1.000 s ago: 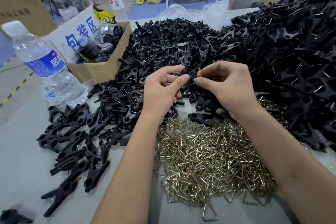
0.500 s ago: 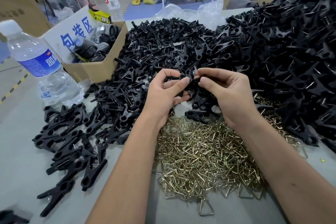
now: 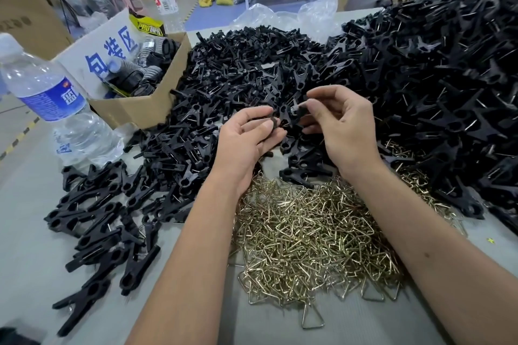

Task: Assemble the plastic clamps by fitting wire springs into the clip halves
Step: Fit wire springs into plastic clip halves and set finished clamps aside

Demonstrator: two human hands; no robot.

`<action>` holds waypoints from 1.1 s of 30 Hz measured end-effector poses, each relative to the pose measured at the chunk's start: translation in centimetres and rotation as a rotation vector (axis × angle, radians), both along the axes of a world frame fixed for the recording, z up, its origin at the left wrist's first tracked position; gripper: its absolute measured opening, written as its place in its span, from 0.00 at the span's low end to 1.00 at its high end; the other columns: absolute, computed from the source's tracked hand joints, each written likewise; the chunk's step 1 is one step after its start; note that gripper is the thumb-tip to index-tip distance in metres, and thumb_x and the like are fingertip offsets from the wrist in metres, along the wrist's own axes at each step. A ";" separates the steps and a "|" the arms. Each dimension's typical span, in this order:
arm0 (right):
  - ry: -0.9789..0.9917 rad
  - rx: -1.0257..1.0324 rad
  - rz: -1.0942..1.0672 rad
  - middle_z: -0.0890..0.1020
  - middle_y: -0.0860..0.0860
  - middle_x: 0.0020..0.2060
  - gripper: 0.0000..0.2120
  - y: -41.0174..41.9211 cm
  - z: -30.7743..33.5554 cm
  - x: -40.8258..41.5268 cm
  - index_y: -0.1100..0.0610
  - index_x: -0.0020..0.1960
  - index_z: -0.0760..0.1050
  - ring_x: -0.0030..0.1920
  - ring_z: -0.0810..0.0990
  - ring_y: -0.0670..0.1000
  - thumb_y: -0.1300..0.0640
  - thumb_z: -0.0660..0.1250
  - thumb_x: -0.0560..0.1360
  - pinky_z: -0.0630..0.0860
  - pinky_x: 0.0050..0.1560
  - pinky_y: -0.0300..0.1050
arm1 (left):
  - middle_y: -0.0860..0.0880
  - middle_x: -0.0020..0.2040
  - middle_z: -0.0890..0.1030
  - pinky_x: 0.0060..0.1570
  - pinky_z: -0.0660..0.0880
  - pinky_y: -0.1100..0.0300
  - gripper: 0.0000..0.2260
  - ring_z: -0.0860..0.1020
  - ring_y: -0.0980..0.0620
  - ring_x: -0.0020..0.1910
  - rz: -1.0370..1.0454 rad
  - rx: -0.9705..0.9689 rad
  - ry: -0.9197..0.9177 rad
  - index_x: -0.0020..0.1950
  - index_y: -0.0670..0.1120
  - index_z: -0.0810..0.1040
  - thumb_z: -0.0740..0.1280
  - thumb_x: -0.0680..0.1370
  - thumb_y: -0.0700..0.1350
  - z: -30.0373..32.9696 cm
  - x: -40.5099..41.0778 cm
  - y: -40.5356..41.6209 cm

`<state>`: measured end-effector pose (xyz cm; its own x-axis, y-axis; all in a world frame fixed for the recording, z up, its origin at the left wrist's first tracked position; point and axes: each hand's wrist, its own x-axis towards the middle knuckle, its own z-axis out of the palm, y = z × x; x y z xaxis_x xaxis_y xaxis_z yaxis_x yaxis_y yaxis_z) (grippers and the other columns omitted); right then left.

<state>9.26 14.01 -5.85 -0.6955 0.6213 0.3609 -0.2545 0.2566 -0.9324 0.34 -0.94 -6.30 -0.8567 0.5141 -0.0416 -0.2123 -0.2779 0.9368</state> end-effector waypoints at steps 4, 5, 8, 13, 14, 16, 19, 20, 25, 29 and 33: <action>0.016 0.122 0.012 0.88 0.51 0.45 0.08 -1.1 -0.4 1.0 0.58 0.57 0.82 0.41 0.88 0.51 0.62 0.74 0.79 0.84 0.39 0.44 | 0.40 0.49 0.82 0.52 0.82 0.57 0.13 0.84 0.44 0.49 -0.040 -0.015 0.023 0.62 0.37 0.80 0.65 0.80 0.27 0.0 0.0 0.0; 0.025 0.126 0.010 0.88 0.51 0.44 0.07 -1.1 -0.5 1.0 0.59 0.56 0.83 0.40 0.88 0.52 0.63 0.74 0.78 0.84 0.38 0.44 | 0.40 0.49 0.82 0.52 0.82 0.56 0.13 0.84 0.44 0.49 -0.041 -0.016 0.025 0.62 0.36 0.80 0.65 0.80 0.27 0.0 0.0 0.0; 0.053 0.032 0.033 0.88 0.54 0.44 0.07 -1.1 -0.7 1.0 0.62 0.53 0.85 0.44 0.89 0.52 0.66 0.76 0.76 0.86 0.47 0.48 | 0.42 0.48 0.86 0.51 0.83 0.56 0.11 0.86 0.46 0.48 -0.026 -0.041 0.045 0.61 0.36 0.80 0.67 0.80 0.29 -0.2 0.0 0.1; 0.066 -0.118 0.084 0.89 0.55 0.48 0.07 -0.9 -1.3 0.9 0.64 0.53 0.85 0.48 0.89 0.56 0.68 0.75 0.76 0.85 0.54 0.48 | 0.42 0.47 0.87 0.47 0.80 0.59 0.07 0.85 0.49 0.46 0.023 -0.106 0.089 0.57 0.42 0.83 0.68 0.82 0.34 -0.3 0.0 0.2; 0.064 -0.135 0.076 0.88 0.56 0.47 0.07 -0.8 -1.4 0.9 0.65 0.53 0.85 0.47 0.89 0.56 0.69 0.75 0.76 0.85 0.52 0.46 | 0.42 0.46 0.87 0.46 0.80 0.60 0.08 0.85 0.50 0.45 0.029 -0.105 0.090 0.58 0.42 0.83 0.67 0.82 0.33 -0.3 0.0 0.3; 0.045 -0.123 0.061 0.88 0.57 0.45 0.07 -0.9 -1.6 0.9 0.63 0.52 0.85 0.46 0.89 0.56 0.70 0.75 0.75 0.85 0.51 0.47 | 0.42 0.45 0.87 0.44 0.81 0.59 0.10 0.85 0.49 0.42 0.044 -0.102 0.087 0.60 0.42 0.81 0.67 0.82 0.32 -0.4 0.1 0.3; -0.011 -0.002 0.006 0.88 0.53 0.46 0.12 -0.9 -1.8 0.9 0.58 0.55 0.85 0.46 0.89 0.52 0.68 0.77 0.73 0.86 0.51 0.49 | 0.42 0.44 0.87 0.46 0.83 0.57 0.13 0.87 0.46 0.43 0.063 -0.112 0.082 0.63 0.45 0.79 0.65 0.82 0.32 -0.4 0.2 0.5; -0.029 0.042 -0.024 0.88 0.51 0.46 0.13 -0.9 -1.8 1.0 0.56 0.55 0.85 0.46 0.89 0.50 0.67 0.78 0.73 0.86 0.51 0.49 | 0.42 0.43 0.87 0.46 0.83 0.58 0.14 0.87 0.45 0.44 0.064 -0.120 0.082 0.63 0.45 0.79 0.65 0.82 0.31 -0.4 0.2 0.6; -0.075 0.246 -0.170 0.87 0.43 0.41 0.07 -1.2 -1.5 1.2 0.56 0.49 0.87 0.42 0.87 0.40 0.62 0.80 0.72 0.84 0.48 0.39 | 0.41 0.41 0.85 0.43 0.83 0.60 0.15 0.87 0.45 0.43 0.023 -0.142 0.081 0.61 0.43 0.82 0.62 0.83 0.29 -0.1 0.6 0.7; -0.071 0.372 -0.187 0.87 0.44 0.39 0.06 -1.6 -1.2 1.5 0.57 0.44 0.87 0.41 0.86 0.40 0.67 0.78 0.71 0.82 0.46 0.34 | 0.43 0.42 0.86 0.41 0.83 0.60 0.10 0.87 0.47 0.41 0.018 -0.156 0.083 0.57 0.42 0.81 0.64 0.82 0.30 0.1 1.0 0.6; -0.074 0.432 -0.214 0.86 0.45 0.38 0.07 -1.8 -1.1 1.7 0.57 0.42 0.86 0.40 0.85 0.42 0.68 0.79 0.69 0.82 0.43 0.35 | 0.48 0.36 0.83 0.38 0.82 0.64 0.09 0.85 0.53 0.37 0.060 -0.214 0.078 0.48 0.42 0.80 0.65 0.82 0.30 0.1 0.9 0.8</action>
